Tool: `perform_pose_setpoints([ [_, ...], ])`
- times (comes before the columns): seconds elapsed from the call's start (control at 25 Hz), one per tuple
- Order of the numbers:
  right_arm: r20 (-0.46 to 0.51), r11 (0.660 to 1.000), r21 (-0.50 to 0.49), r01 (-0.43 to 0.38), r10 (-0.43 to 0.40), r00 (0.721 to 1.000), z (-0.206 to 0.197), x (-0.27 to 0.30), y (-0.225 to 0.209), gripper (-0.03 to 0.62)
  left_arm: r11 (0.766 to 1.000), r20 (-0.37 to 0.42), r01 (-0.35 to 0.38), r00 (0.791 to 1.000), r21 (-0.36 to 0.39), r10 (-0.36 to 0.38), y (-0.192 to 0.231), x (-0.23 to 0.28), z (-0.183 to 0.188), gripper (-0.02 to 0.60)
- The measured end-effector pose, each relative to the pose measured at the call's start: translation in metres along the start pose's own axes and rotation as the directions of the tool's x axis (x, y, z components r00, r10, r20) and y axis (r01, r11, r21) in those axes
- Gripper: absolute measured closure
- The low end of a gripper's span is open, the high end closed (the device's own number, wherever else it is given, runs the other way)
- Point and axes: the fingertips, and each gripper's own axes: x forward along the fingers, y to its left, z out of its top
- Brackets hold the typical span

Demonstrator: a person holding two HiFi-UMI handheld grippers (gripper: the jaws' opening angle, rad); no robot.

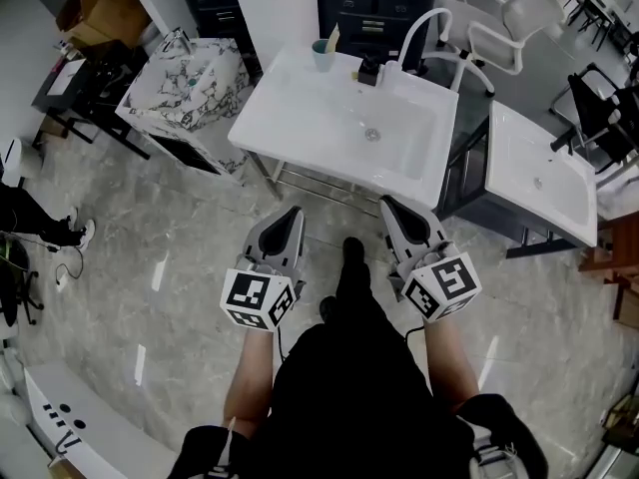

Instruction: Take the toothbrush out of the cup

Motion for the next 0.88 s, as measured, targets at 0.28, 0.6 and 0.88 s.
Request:
perform_pose_setpoints([
  [0.28,-0.005,1.000,0.017,-0.011,0.011,1.000,0.011,0.045,-0.031,0.562,1.000,0.000,-0.013,1.000,0.002,0.013,0.026,0.042,0.015,0.566],
  [0.6,-0.014,0.999,0.026,-0.038,0.038,0.999,0.027,0.098,-0.080,0.562,1.000,0.003,-0.028,1.000,0.009,0.028,0.051,0.108,0.037,0.566],
  [0.88,0.007,0.997,0.052,-0.060,0.060,0.998,0.041,0.130,-0.128,0.562,0.998,0.007,-0.052,0.999,0.022,0.051,0.060,0.156,0.052,0.566],
])
